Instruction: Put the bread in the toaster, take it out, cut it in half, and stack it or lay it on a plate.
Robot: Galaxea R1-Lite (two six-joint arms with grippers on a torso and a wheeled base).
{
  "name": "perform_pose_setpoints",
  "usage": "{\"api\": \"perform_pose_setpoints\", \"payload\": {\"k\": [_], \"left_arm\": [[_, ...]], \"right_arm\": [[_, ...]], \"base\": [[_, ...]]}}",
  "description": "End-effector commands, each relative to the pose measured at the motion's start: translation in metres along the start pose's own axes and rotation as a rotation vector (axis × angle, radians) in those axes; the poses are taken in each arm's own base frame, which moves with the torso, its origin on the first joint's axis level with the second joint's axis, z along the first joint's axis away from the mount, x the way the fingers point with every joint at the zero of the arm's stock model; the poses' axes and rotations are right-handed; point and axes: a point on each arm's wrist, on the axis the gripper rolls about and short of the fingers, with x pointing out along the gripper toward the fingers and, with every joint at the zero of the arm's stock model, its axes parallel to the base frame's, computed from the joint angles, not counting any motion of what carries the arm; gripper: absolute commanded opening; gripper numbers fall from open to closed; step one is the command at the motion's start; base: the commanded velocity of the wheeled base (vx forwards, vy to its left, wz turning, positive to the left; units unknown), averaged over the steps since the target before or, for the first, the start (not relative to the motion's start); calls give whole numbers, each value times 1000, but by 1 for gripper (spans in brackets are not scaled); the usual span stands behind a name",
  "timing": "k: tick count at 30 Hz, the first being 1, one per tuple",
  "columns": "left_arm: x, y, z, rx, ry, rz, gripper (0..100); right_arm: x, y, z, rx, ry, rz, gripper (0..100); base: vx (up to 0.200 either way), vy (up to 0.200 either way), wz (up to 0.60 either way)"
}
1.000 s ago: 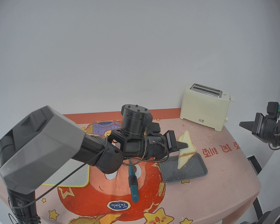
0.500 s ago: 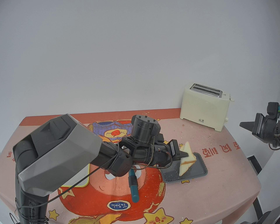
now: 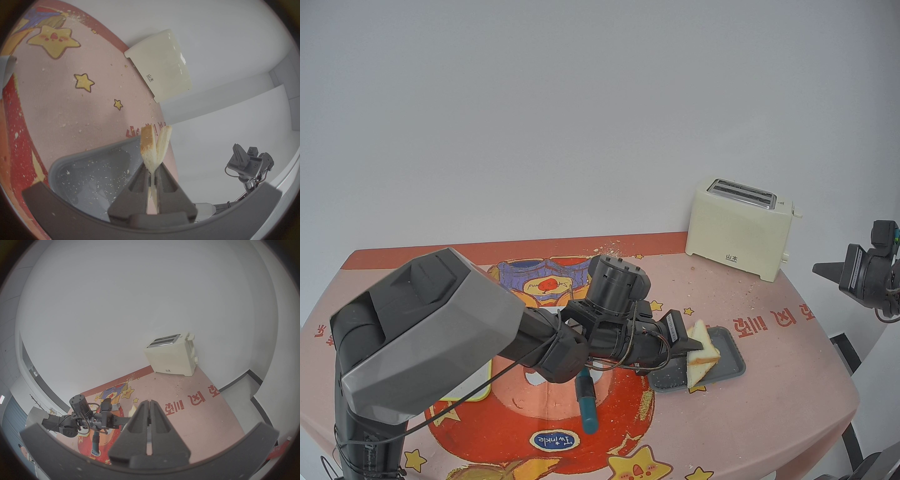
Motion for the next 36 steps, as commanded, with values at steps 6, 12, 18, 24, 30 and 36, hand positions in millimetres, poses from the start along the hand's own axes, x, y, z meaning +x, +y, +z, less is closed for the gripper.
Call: {"api": "perform_pose_setpoints", "payload": {"k": [6,12,18,24,30,36], "left_arm": [[-2,-3,1,0,-23,-1,100],[-4,1,-3,-1,-42,33,100],[-17,-8,-6,47,-103,58,100],[-34,-21,-13,61,-123,51,100],[-59,-46,-20,92,-219,47,100],[-88,-63,-30,221,-369,73,100]], "right_arm": [[1,0,0,0,4,-2,0],[1,0,0,1,2,-2,0],[1,0,0,0,4,-3,0],[1,-1,0,0,3,-4,0],[2,-1,0,-2,5,-7,0],[2,-4,0,-14,1,-22,0]], "base": [[0,0,0],[0,0,0],[0,0,0],[0,0,0],[0,0,0],[0,0,0]]}}
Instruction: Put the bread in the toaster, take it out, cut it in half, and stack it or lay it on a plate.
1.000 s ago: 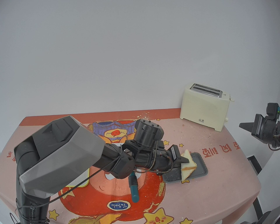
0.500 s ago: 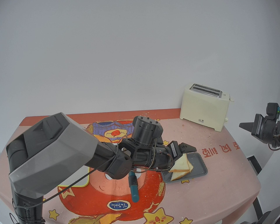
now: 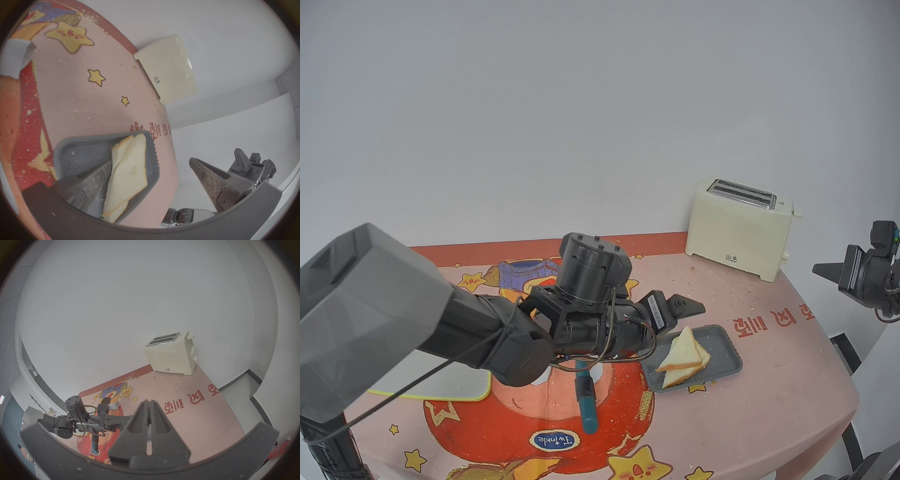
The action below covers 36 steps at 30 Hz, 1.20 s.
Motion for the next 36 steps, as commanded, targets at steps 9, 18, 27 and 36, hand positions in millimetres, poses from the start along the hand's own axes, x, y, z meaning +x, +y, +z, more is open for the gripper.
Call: {"api": "perform_pose_setpoints", "payload": {"k": [9,18,27,36], "left_arm": [[-124,-59,-5,198,-366,-278,100],[-241,-43,-13,349,-642,-240,100],[-320,6,-34,547,-964,78,100],[-348,32,-46,719,-1081,474,100]], "right_arm": [[1,-5,-6,-43,14,-22,0],[0,-7,-10,-102,-58,5,0],[5,-10,-13,-132,-166,32,0],[7,-30,-14,-286,-259,-78,0]], "base": [[0,0,0],[0,0,0],[0,0,0],[0,0,0]]}}
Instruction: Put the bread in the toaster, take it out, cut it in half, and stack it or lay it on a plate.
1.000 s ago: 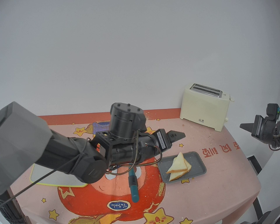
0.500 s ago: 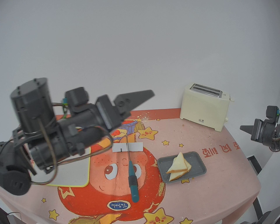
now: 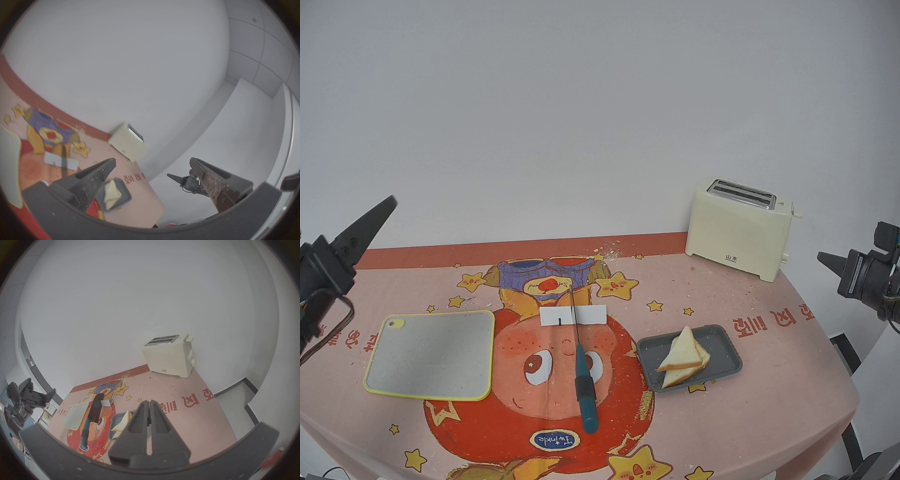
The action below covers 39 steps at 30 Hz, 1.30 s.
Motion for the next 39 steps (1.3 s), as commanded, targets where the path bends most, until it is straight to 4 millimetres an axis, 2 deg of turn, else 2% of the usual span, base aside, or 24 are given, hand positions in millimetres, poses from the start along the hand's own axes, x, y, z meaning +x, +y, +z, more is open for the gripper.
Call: {"api": "perform_pose_setpoints", "payload": {"k": [1,4,9,13,14,16,20,24,30,32,34,39], "left_arm": [[-35,17,-1,168,-41,191,100],[-47,19,-10,175,-17,226,100],[-74,18,-36,165,66,245,100],[-102,11,-54,188,81,145,100],[-103,10,-55,188,80,139,100],[-122,4,-62,184,78,43,100],[-138,1,-70,187,78,-9,100],[-148,1,-82,186,93,-45,100],[-154,-3,-84,196,85,-171,100],[-154,-2,-86,195,93,-179,100],[-161,-2,-96,205,75,-213,100],[-168,-1,-108,223,62,-275,100]], "right_arm": [[0,-16,-7,-103,-62,-89,0],[0,-16,-4,-103,-110,-113,0],[1,-17,-7,-104,-107,-132,0],[-2,-19,-20,-128,-71,-140,0],[-2,-19,-20,-131,-71,-139,0],[-22,-20,-19,-158,-121,-162,0],[-42,-20,-17,-152,-182,-161,0],[-73,-27,-40,-154,-199,-170,0],[-107,-35,-55,-150,-211,-245,0],[-114,-36,-63,-149,-205,-247,0],[-125,-39,-80,-153,-208,-249,0],[-142,-40,-91,-154,-292,-264,0]], "base": [[0,0,0],[0,0,0],[0,0,0],[0,0,0],[0,0,0],[0,0,0],[0,0,0],[0,0,0],[0,0,0],[0,0,0],[0,0,0],[0,0,0]]}}
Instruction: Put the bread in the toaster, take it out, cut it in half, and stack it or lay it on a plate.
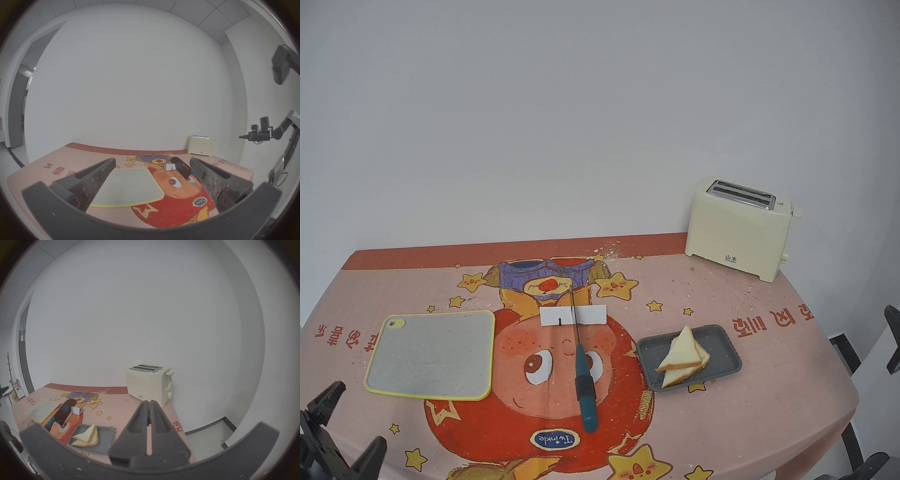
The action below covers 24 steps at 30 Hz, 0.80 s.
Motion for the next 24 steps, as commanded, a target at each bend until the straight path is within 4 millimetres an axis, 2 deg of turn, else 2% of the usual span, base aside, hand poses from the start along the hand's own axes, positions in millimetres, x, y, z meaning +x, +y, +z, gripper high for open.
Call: {"api": "perform_pose_setpoints", "payload": {"k": [1,3,5,7,12,15,24], "left_arm": [[-9,-4,-16,39,-40,-56,100],[-9,-4,-15,45,-45,-55,100],[-9,-4,-17,84,-38,-29,100],[-9,-2,-18,128,-35,26,100],[-10,2,-25,145,26,204,100],[-11,5,-35,110,118,289,100],[-11,6,-35,100,118,349,100]], "right_arm": [[-34,-8,-20,16,-130,-40,0],[-38,-9,-29,16,-145,-45,0],[-45,-10,-54,-4,-158,-39,0],[-49,-10,-65,-3,-184,-43,0],[-58,-8,-80,-10,-246,-9,0],[-57,-8,-88,-20,-189,0,0],[-56,-9,-94,-15,-133,-14,0]], "base": [[0,0,0],[0,0,0],[0,0,0],[0,0,0],[0,0,0],[0,0,0],[0,0,0]]}}
